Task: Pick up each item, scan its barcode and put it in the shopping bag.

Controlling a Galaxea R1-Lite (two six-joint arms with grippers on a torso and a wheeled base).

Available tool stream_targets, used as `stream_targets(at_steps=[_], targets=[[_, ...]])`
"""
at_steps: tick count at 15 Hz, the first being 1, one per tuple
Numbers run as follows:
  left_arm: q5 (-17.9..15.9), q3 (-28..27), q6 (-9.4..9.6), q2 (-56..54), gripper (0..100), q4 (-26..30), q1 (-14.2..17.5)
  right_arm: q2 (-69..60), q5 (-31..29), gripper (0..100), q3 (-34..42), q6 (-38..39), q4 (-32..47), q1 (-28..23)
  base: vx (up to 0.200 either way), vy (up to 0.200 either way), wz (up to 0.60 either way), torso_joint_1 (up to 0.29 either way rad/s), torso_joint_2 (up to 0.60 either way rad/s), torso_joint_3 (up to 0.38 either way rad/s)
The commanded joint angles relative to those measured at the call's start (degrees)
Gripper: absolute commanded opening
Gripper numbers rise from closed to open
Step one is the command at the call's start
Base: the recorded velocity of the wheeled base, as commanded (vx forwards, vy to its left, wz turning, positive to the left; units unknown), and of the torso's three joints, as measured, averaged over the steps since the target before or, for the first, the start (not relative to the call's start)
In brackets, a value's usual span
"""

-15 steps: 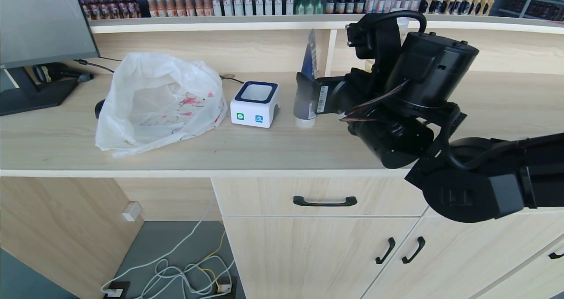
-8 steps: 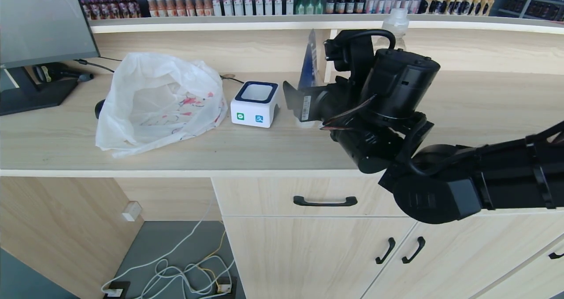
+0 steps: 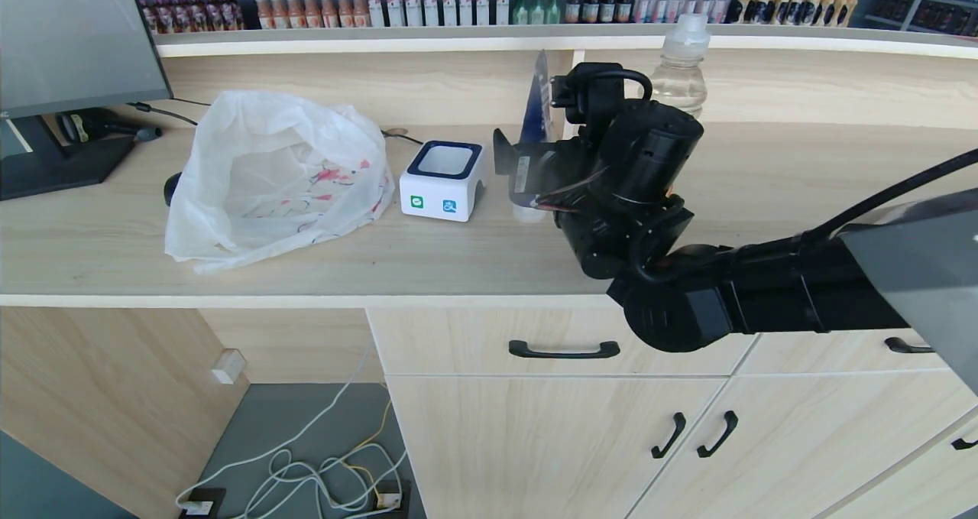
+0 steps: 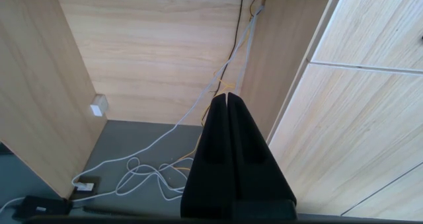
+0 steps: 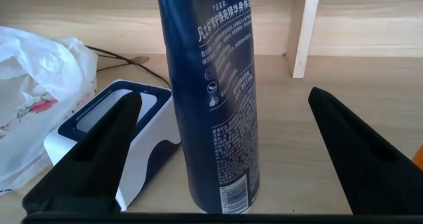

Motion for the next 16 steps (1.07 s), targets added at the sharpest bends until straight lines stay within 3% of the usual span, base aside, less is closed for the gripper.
stream_targets(at_steps=[1,16], targets=[[0.0,0.0,-0.01,-0.02,0,0.0,0.01,1.37,0.02,100,-0.86,-0.01,0.04,-0.36,0.0,0.0,0.0,0.0,0.0,0.0],[0.0,0.0,-0.01,-0.02,0,0.0,0.01,6.11,-0.07,100,-10.18,-0.8,3.2,-3.35,0.0,0.0,0.0,0.0,0.0,0.0]])
